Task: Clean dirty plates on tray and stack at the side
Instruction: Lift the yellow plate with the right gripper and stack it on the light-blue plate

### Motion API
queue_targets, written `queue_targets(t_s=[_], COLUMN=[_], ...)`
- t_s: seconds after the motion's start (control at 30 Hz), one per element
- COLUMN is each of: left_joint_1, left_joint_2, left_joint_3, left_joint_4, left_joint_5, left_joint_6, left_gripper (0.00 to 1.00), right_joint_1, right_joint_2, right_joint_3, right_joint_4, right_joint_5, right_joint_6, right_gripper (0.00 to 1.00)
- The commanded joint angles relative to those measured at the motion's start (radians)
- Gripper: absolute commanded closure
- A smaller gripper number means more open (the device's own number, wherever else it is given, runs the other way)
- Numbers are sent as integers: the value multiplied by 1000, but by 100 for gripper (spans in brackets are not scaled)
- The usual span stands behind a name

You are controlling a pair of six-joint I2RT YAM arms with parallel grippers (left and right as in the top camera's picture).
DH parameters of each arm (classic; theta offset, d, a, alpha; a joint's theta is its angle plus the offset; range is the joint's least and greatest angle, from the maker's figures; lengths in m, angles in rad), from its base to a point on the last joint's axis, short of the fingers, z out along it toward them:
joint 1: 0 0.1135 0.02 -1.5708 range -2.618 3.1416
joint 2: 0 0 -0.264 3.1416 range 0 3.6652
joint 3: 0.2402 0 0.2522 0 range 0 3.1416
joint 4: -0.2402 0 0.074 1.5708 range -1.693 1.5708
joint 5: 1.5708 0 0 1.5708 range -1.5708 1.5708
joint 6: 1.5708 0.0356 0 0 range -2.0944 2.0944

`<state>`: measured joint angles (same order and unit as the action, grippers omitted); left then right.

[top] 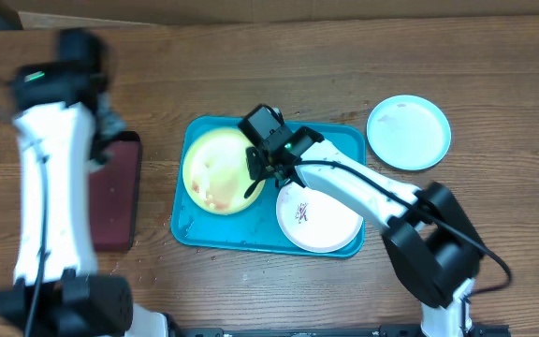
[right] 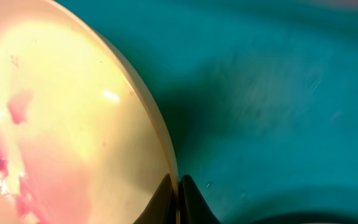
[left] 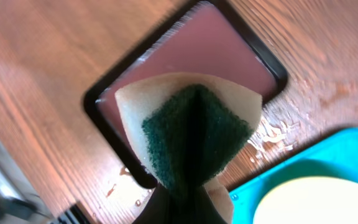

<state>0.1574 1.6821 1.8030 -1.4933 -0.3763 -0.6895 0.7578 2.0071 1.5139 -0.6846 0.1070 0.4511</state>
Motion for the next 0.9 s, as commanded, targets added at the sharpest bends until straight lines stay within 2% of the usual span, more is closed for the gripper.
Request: queue_targets(t_s=[0.0,0.13,0.27,0.47,0.63,0.73,0.87], left_joint_1=[119,214,276,304,309,313,314], left_joint_2=[-40,-39,-39,-37,-35,-35,-35], left_joint_3=[16,-14,-115,-250,-285,-285,-285], left_joint_4=[-10,-7,56,169,205,208,208], left_joint_5=[112,206,251,330,345,352,356], left_joint_6=[24,39,40,81,84,85,85], left_gripper=[96,96,96,96,96,96,96], right_joint_1=[64,150,250,309,332,336,336], right_joint_2=[-149,-180,-180,-180,-180,-180,-180], right_joint_3=[95,124,126,126,126,126,126], right_joint_4=[3,18,109,206,340,399,403], right_joint_5=[314,683,1042,1172,1279,1299,1299], right_joint_6=[-224,-395,-658,-876,-1062,-1114,-1109], right_gripper=[96,96,96,96,96,96,96])
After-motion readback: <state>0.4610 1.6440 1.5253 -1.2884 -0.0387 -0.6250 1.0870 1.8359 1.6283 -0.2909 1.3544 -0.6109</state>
